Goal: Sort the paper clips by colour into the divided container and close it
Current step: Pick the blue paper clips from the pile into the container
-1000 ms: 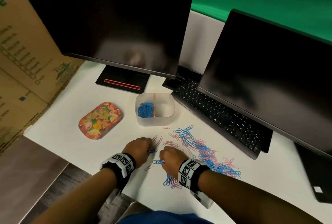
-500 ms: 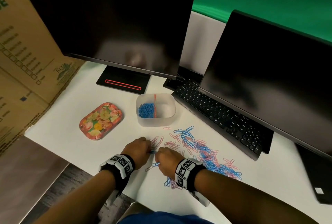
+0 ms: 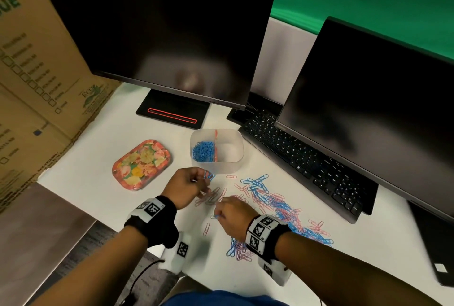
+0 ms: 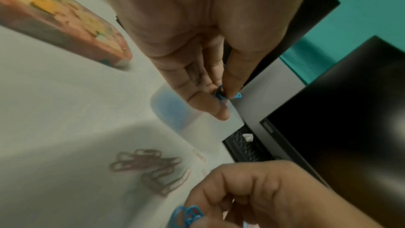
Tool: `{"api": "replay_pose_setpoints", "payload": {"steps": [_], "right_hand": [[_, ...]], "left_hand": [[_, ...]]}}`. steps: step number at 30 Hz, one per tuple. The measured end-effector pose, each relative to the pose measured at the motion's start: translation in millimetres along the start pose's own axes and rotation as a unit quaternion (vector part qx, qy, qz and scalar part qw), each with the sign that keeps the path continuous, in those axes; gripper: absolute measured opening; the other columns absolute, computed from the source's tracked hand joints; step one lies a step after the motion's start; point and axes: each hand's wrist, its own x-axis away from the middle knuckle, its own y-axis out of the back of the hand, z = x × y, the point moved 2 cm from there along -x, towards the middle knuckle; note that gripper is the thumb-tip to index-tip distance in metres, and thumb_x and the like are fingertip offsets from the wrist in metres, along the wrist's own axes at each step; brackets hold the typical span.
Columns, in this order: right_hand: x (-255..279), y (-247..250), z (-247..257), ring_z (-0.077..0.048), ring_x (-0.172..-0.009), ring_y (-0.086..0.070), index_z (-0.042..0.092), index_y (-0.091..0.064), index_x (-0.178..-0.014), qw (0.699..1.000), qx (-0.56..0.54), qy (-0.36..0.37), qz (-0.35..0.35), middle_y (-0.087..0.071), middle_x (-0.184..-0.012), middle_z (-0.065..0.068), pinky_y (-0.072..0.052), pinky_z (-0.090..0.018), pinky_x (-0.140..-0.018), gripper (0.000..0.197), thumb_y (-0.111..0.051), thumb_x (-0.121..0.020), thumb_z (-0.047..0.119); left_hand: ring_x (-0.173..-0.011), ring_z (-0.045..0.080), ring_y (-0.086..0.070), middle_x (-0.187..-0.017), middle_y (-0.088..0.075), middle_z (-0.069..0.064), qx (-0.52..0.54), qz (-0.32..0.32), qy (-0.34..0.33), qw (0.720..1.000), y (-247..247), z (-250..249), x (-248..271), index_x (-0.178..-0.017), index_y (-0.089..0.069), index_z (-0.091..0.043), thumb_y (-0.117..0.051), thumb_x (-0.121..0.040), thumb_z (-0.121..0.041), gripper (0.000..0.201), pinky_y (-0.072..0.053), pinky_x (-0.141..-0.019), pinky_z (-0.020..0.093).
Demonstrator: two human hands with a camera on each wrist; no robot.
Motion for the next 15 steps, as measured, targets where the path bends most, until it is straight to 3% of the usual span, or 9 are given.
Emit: {"api": "replay_pose_setpoints", "payload": {"steps": [4, 6, 8, 11, 15], "right_hand": [[-7.0, 25.3, -1.1, -0.017, -0.073, -0.06, 0.011, -0.07, -0.097, 0.978, -0.178, -0.085, -0.067, -0.069, -0.084, -0.005, -0.049, -0.02, -0.07, 0.016, -0.059, -0.087, 0.014], [-12.4, 40.4, 0.3, -0.017, -0.067, -0.062, 0.01, -0.07, -0.097, 0.95, -0.272, -0.128, -0.084, -0.069, -0.08, -0.005, -0.047, -0.017, -0.06, 0.017, -0.06, -0.084, 0.008], [-18.7, 58.2, 4.1, -0.018, -0.06, -0.062, 0.008, -0.068, -0.094, 0.911, -0.372, -0.15, -0.097, -0.069, -0.077, -0.008, -0.046, -0.02, -0.048, 0.014, -0.06, -0.083, 0.005], [-34.6, 85.5, 12.2, -0.02, -0.054, -0.057, 0.004, -0.065, -0.094, 0.878, -0.439, -0.156, -0.111, -0.065, -0.071, -0.01, -0.045, -0.025, -0.043, 0.013, -0.06, -0.083, 0.0], [-55.8, 112.0, 25.8, -0.016, -0.041, -0.046, 0.004, -0.061, -0.086, 0.856, -0.471, -0.172, -0.126, -0.057, -0.067, -0.015, -0.036, -0.021, -0.039, 0.011, -0.055, -0.086, -0.006]], "left_hand": [[-0.06, 0.018, -0.069, -0.081, -0.068, 0.014, 0.047, -0.049, -0.003, 0.998, 6.7, -28.6, -11.5, -0.084, -0.061, -0.004, -0.054, -0.086, 0.01, 0.016, -0.055, -0.053, 0.027], [-0.059, 0.018, -0.07, -0.079, -0.07, 0.014, 0.04, -0.077, 0.009, 0.996, 13.3, -38.6, -21.5, -0.084, -0.061, -0.007, -0.058, -0.082, 0.01, 0.018, -0.058, -0.055, 0.029], [-0.062, 0.023, -0.071, -0.078, -0.071, 0.017, 0.032, -0.099, 0.037, 0.994, 19.1, -44.2, -34.0, -0.087, -0.062, -0.007, -0.066, -0.08, 0.003, 0.013, -0.061, -0.063, 0.035], [-0.065, 0.028, -0.072, -0.077, -0.071, 0.019, 0.037, -0.127, 0.081, 0.988, 26.8, -42.7, -49.2, -0.097, -0.061, -0.005, -0.072, -0.08, -0.006, 0.02, -0.061, -0.07, 0.04], [-0.07, 0.03, -0.073, -0.082, -0.072, 0.02, 0.032, -0.129, 0.084, 0.988, 31.4, -40.3, -54.1, -0.096, -0.063, -0.011, -0.07, -0.077, -0.009, 0.021, -0.06, -0.076, 0.046]]}}
